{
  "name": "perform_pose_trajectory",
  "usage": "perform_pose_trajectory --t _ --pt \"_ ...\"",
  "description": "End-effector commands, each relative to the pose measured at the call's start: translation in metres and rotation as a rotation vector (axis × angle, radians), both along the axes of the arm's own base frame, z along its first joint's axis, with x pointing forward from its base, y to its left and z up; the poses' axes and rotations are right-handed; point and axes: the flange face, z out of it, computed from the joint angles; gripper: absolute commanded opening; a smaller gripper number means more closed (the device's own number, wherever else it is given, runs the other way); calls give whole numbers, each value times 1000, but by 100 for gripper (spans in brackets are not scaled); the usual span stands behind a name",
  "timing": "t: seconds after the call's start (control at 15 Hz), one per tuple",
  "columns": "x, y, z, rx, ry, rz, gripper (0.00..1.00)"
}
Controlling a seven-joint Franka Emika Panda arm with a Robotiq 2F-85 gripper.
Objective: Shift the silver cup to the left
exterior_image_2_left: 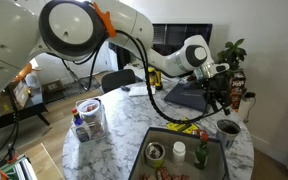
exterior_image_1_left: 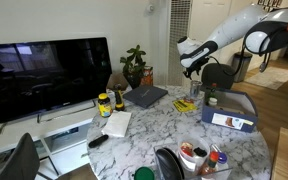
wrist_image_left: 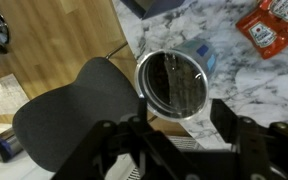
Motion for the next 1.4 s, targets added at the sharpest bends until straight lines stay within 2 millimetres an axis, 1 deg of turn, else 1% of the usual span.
perform_pose_trajectory --t 0.0,0.2,0.27,0.33,0.47,0.53,0.6,0.8,1.07,1.13,1.2,1.33 --pt "-3 -2 -2 -1 18 24 98" --pt "-1 2 -28 -9 55 18 100" --pt "-1 4 -36 -10 67 18 96" --pt "0 5 -47 -13 73 18 97" --pt "2 8 -64 -12 87 14 89" --pt "3 9 -71 -13 93 10 68" --pt "3 9 -77 -14 98 8 68" --pt "4 10 -90 -19 111 7 42" --pt "8 5 -82 -36 117 -8 15" --pt "9 5 -79 -40 114 -8 6" --pt "10 4 -77 -48 119 -11 2" --pt "10 3 -74 -59 138 -16 0"
